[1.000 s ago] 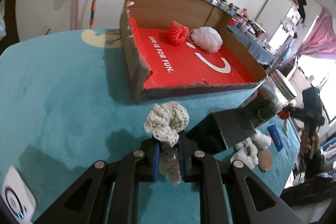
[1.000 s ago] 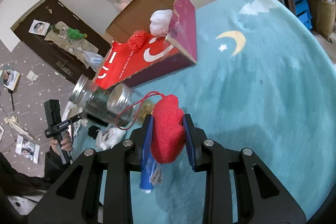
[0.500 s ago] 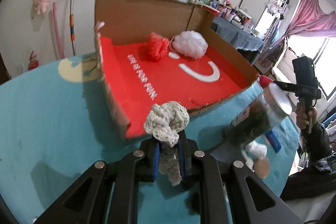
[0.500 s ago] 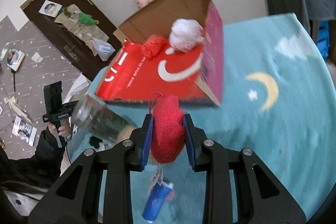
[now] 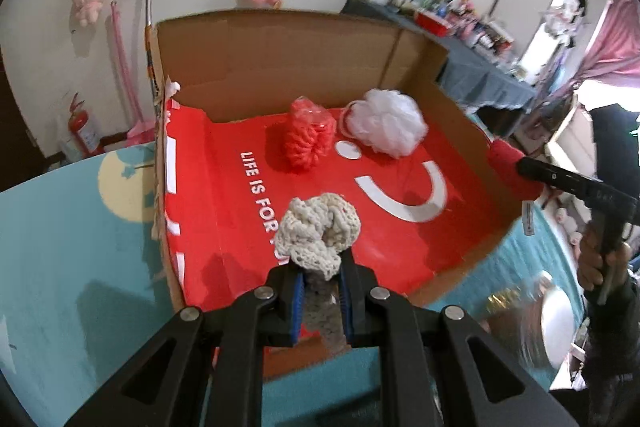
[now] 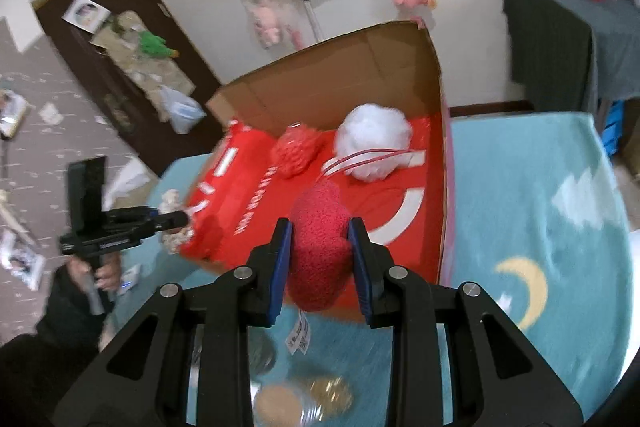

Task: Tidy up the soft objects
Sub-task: 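Carry the scrunchie and red sponge into the cardboard box with both tools, then lower both items onto the red paper and open both tools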

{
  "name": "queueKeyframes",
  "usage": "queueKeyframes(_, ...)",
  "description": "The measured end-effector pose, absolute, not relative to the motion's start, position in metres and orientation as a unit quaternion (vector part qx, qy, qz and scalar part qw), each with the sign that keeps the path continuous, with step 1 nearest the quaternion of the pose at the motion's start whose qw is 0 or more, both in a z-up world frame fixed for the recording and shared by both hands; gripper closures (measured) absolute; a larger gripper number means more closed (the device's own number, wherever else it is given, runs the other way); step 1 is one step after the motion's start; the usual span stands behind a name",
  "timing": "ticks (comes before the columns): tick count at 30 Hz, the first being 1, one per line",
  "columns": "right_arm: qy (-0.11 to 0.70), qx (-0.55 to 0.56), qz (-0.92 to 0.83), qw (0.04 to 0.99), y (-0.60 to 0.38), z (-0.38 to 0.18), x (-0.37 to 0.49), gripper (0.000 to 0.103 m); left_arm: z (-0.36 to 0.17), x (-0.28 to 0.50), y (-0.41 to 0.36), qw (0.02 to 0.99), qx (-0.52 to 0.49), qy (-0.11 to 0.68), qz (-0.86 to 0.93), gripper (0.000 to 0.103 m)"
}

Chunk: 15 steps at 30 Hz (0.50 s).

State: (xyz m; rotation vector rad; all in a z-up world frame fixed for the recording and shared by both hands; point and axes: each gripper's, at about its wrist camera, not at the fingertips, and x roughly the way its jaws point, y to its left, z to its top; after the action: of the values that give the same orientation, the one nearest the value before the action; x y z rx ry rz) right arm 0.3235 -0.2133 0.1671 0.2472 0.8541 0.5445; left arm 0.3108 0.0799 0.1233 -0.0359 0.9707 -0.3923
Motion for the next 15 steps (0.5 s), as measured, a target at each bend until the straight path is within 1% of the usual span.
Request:
queueKeyframes(4,0.437,0.061,0.206,0.873,-0.187,0.158,0.355,0.075,0.11,0.335,0.068,0.857,0.003,0.49,-0.161,0.088)
queueKeyframes(10,0.49,-0.011,0.154,0.858,-0.156,0.131,0.39,0.075,0.083,0.365,0.055,0.841,0.032,0.526,-0.123,0.087)
queueKeyframes(15,0.51,-0.037,0.131,0.849,-0.148,0.114,0.4,0.074,0.071,0.378,0.057,0.836,0.032,0.538,-0.104,0.087)
